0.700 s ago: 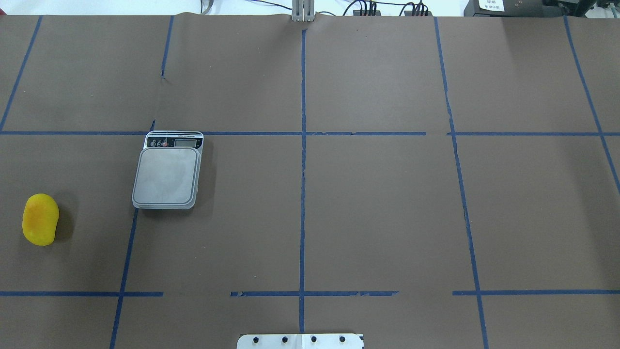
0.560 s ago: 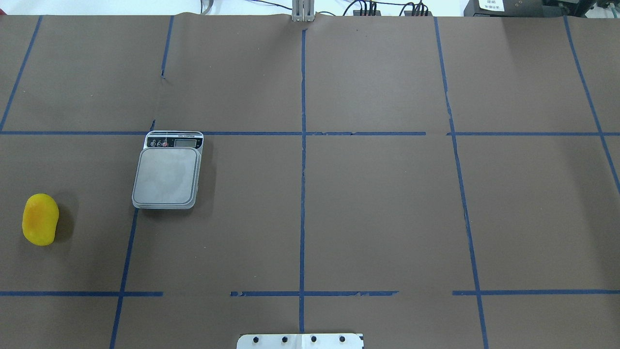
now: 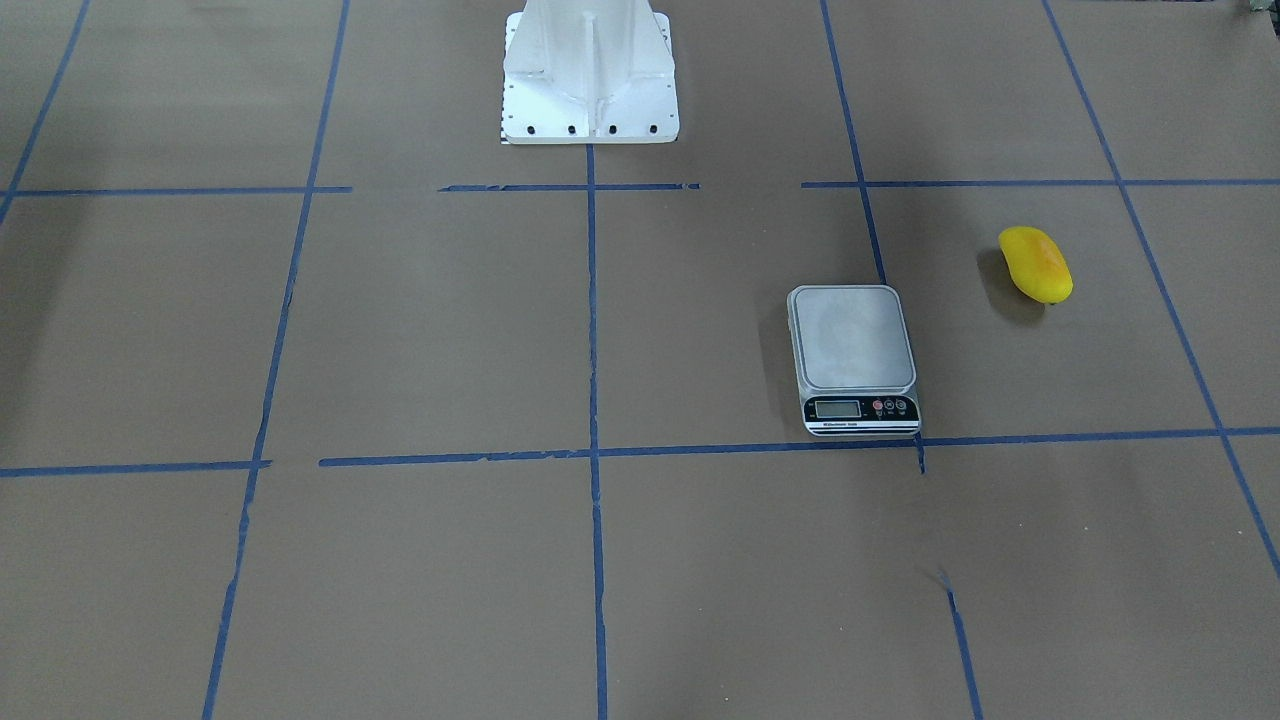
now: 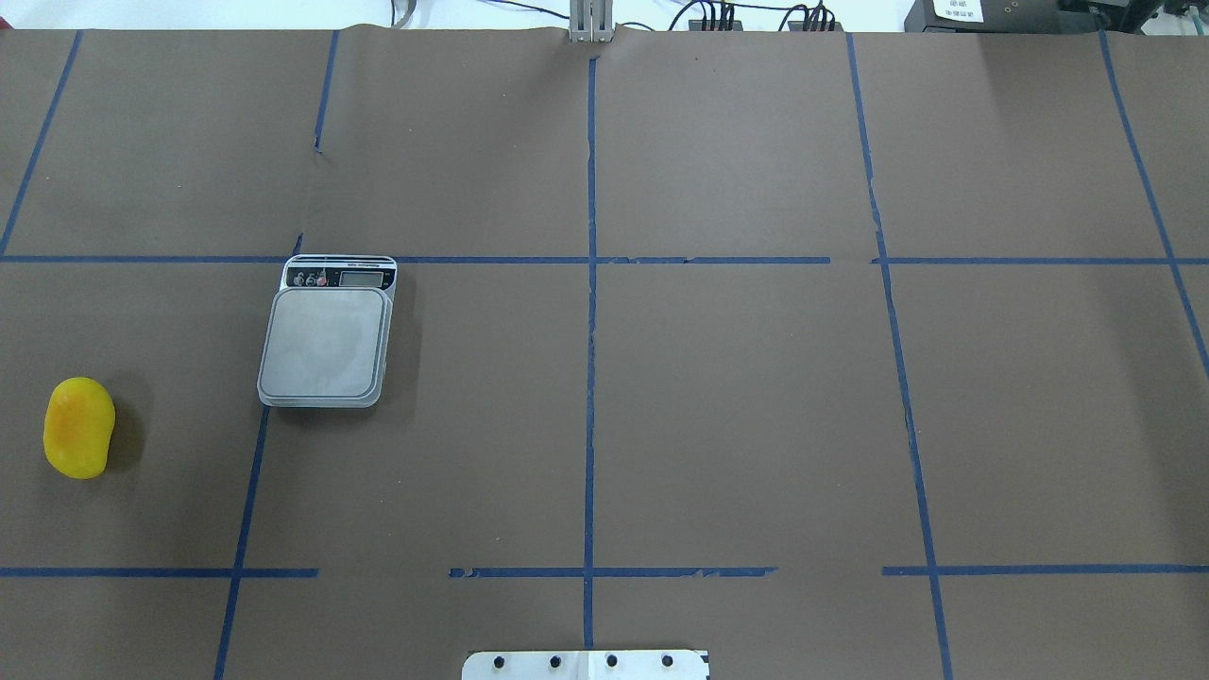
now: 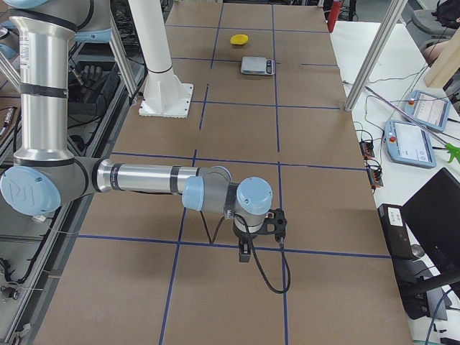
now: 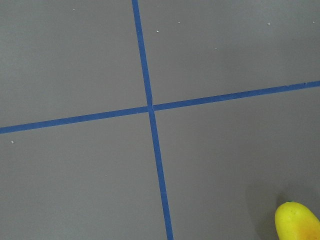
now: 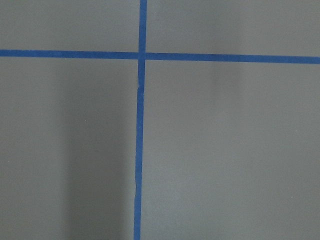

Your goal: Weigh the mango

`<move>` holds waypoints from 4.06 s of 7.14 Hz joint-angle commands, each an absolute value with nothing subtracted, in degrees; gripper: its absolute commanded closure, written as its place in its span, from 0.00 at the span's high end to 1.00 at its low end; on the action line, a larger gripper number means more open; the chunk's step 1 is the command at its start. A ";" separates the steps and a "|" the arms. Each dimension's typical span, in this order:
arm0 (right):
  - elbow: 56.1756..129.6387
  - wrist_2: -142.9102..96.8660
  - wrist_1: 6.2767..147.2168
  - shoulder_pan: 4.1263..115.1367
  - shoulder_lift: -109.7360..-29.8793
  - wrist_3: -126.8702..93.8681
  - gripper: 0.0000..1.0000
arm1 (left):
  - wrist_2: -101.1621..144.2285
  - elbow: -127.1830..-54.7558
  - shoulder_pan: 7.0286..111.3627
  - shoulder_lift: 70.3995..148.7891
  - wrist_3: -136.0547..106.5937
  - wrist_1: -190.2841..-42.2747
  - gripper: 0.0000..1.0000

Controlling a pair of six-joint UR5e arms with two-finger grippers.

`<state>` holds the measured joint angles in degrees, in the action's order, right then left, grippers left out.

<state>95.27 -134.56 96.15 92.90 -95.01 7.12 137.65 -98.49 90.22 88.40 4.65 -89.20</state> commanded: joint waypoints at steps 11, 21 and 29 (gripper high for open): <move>95.27 -134.56 96.15 92.90 -95.01 7.12 1.00 | 122.83 -104.33 53.81 79.28 -59.14 -123.57 1.00; 95.27 -134.56 96.15 92.90 -95.01 7.12 1.00 | 119.53 -99.49 45.01 79.45 -63.89 -128.94 0.96; 95.27 -134.56 96.15 92.90 -95.01 7.12 1.00 | 120.59 -102.69 48.60 100.28 -63.89 -112.05 0.00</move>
